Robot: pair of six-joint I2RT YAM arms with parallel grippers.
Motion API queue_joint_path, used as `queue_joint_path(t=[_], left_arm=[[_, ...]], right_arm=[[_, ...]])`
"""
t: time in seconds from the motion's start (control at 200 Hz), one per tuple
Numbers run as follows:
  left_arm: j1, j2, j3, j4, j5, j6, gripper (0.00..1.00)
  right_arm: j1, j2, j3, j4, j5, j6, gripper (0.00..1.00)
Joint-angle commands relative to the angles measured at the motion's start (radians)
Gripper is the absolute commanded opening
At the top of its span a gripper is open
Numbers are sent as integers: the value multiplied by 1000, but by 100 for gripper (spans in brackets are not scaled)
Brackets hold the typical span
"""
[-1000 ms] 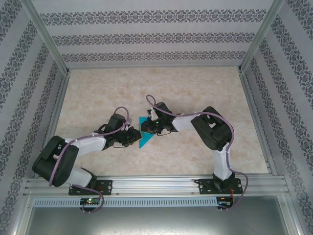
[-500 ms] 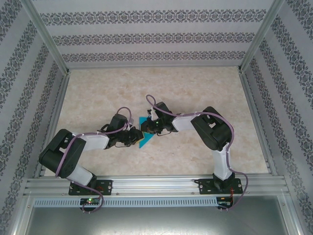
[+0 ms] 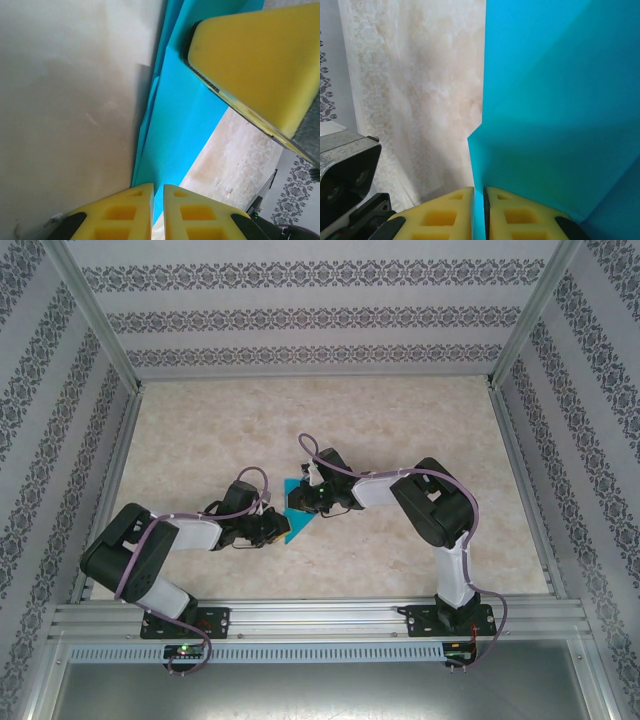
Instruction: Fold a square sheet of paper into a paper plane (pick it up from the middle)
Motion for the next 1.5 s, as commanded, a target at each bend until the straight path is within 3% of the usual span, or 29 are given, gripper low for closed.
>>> queue_joint_path(t=[0.0, 0.19, 0.53, 0.824, 1.034, 1.204, 1.494], left_arm=[[-13, -1, -37, -205, 18, 33, 16], [-16, -59, -27, -298, 9, 79, 17], [-17, -216, 22, -243, -29, 39, 17], [-21, -129, 35, -60, 17, -3, 18], [-37, -59, 50, -23, 42, 5, 18], [-39, -33, 51, -140, 7, 43, 18], [-40, -18, -45, -182, 25, 24, 18]], right_arm=[[5, 28, -36, -98, 72, -7, 15], [6, 30, -37, -93, 71, -7, 15], [10, 29, -34, -103, 75, -12, 11], [12, 36, -32, -102, 78, -8, 11], [11, 38, -30, -105, 77, -9, 12], [11, 39, -30, -105, 78, -9, 12], [8, 37, -30, -108, 80, -11, 12]])
